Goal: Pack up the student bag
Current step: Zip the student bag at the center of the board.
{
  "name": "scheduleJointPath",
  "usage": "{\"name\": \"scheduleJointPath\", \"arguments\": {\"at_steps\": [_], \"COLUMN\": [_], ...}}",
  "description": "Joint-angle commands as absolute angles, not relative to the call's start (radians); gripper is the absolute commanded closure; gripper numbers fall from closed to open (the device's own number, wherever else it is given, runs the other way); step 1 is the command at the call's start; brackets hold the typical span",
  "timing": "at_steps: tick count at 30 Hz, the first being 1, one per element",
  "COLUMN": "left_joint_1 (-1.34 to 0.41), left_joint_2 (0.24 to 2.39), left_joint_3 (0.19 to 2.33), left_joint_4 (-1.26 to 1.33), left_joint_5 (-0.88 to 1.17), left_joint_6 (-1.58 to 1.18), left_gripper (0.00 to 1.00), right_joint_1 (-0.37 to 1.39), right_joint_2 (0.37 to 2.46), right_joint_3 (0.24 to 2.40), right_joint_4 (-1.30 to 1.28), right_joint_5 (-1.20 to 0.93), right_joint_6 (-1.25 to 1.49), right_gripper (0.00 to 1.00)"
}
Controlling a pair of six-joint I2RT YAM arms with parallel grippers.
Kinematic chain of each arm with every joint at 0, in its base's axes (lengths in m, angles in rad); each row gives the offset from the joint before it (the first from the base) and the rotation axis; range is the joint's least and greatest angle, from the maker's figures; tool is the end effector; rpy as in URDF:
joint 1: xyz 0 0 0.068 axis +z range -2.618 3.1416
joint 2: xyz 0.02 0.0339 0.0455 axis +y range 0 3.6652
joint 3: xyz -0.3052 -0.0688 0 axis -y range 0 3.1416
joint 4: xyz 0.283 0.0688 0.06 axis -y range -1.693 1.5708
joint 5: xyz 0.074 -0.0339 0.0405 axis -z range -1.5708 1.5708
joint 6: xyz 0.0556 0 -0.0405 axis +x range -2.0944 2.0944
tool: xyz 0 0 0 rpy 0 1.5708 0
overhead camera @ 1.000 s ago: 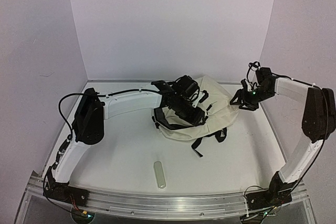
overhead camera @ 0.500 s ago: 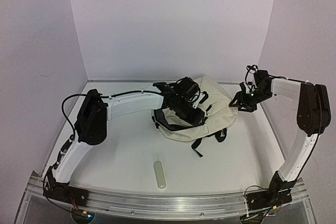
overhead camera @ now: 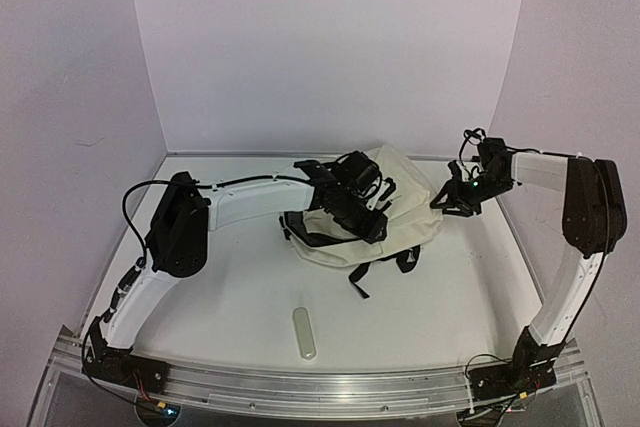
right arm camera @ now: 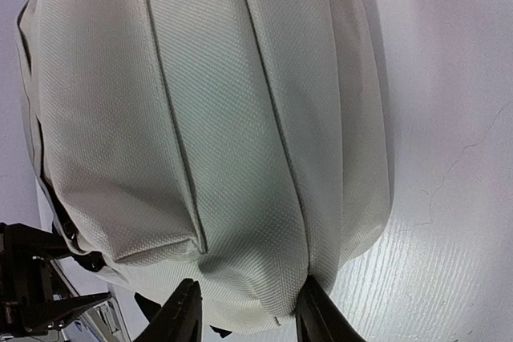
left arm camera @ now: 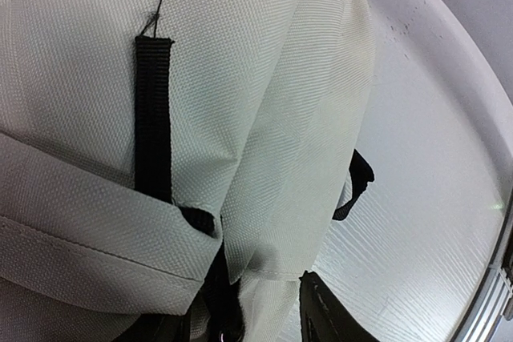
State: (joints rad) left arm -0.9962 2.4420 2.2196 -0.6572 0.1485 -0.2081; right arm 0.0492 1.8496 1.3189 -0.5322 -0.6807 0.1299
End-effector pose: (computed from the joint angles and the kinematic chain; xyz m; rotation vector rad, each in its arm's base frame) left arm 0.3328 -0.5291 0.2067 1.0500 2.3461 -0.6815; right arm 0.4332 0.0564 0.2130 -0.1309 2.5483 0.9552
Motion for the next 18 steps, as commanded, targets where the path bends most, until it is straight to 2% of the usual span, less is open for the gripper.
{"name": "scheduleJointPath", "arguments": {"at_steps": [1, 5, 10, 15, 18], "left_joint_1": [-1.002, -1.001, -1.000, -1.000, -1.000], "left_joint_2": [2.455, 2.454, 2.442, 2.391, 2.329], "left_joint_3": [2.268, 2.267, 2.257, 2.197, 2.115], "left_joint_4": [-0.643, -0.640, -0.640, -0.617, -0.587], "left_joint_5": [0.126, 0.110, 0.069, 0.067, 0.067], "left_joint_6": [-0.201, -0.208, -0.213, -0.221, -0.229], "left_gripper": [0.57, 0.67, 0.85, 0.98, 1.00], "right_joint_1": [0.073, 0.074, 0.074, 0.073, 0.074], "right_joint_2": [1.822, 1.816, 1.816, 1.829, 1.842], "right_joint_3": [1.297, 1.291, 1.289, 1.298, 1.307], "right_joint_4": [-0.535, -0.535, -0.534, -0.534, -0.534], "right_joint_5": [-0.748, -0.736, -0.717, -0.664, -0.625], "right_joint_6": [0.127, 0.124, 0.121, 0.124, 0.124], "right_gripper": [0.62, 0.66, 0.69, 0.82, 0.95]}}
